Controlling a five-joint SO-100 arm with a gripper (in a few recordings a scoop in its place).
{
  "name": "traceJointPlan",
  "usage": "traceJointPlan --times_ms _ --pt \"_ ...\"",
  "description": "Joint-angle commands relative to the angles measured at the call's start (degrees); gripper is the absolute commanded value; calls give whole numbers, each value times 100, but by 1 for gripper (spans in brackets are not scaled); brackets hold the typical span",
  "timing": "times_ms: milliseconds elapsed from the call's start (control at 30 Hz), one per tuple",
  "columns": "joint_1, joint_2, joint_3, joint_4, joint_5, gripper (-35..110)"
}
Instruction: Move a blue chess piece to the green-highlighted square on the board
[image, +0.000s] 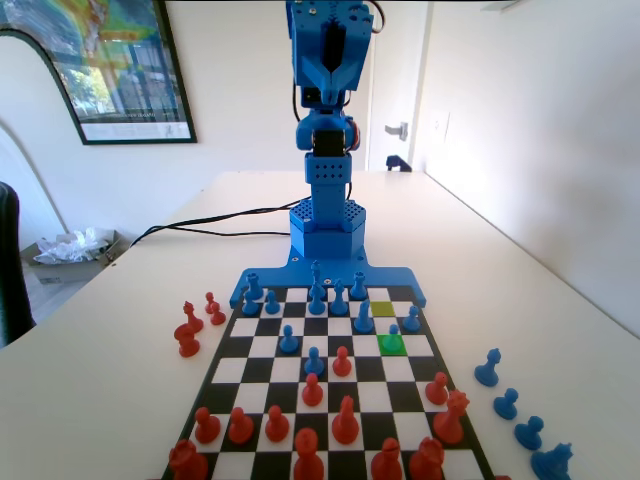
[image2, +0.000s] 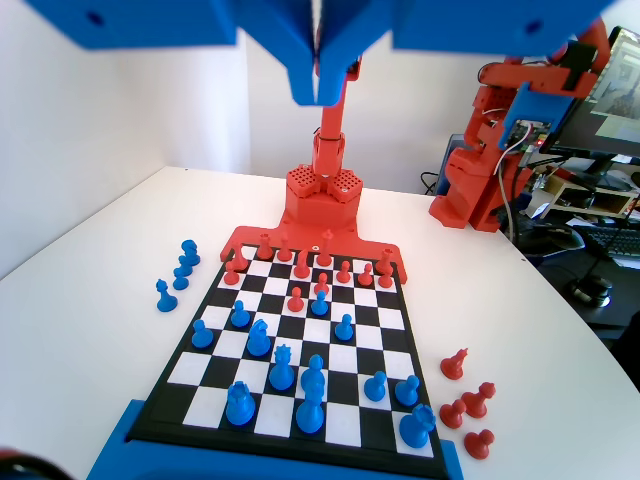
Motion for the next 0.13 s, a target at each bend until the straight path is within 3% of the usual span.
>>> traceJointPlan --times_ms 0,100 --pt "26 132 -44 -88 -62 1" --pt "26 132 -44 -88 -62 1"
